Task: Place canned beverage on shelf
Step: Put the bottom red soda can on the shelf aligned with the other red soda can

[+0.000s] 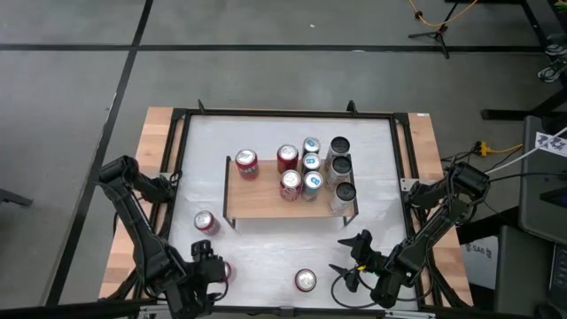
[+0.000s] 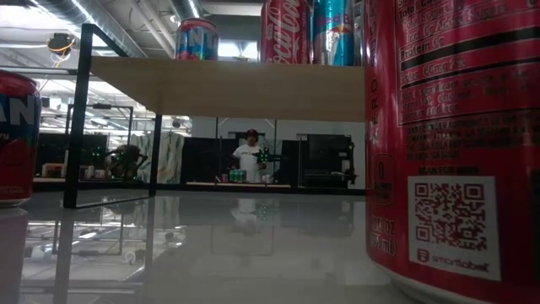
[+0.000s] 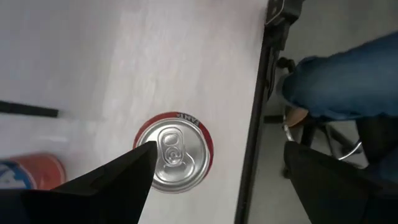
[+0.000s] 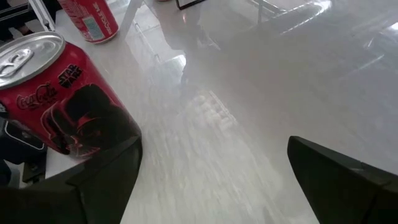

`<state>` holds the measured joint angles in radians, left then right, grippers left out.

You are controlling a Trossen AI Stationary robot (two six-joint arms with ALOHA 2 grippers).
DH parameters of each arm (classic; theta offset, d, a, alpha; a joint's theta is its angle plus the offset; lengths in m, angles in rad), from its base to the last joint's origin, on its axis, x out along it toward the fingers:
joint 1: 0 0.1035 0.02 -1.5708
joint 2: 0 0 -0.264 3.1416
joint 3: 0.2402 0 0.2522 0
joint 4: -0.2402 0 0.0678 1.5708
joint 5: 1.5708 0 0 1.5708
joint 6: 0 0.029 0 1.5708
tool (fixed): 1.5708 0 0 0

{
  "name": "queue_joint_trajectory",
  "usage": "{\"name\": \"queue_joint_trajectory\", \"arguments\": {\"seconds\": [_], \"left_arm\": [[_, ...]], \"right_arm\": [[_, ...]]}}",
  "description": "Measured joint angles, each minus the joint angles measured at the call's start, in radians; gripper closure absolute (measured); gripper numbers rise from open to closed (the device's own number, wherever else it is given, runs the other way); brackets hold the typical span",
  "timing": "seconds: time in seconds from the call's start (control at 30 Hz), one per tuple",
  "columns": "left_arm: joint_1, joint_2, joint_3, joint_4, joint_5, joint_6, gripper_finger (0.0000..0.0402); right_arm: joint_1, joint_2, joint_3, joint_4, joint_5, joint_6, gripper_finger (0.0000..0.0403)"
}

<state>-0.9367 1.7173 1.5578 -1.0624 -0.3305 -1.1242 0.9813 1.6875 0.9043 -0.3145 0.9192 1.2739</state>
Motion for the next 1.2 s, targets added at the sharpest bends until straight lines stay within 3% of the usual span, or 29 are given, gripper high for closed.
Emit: {"name": "queue_joint_trajectory", "arguments": {"seconds": [0.57,1.2], "left_arm": [[0.014,0.006,-0.088,-0.015,0.031,0.027,0.0059],[0.013,0.006,-0.226,0.137,0.034,-0.026,0.0059]], "right_arm": [[0.000,0.000,0.000,0.002,-0.018,-0.001,0.0010],[0.000,0.000,0.000,0.002,-0.015,-0.001,0.0010]]}}
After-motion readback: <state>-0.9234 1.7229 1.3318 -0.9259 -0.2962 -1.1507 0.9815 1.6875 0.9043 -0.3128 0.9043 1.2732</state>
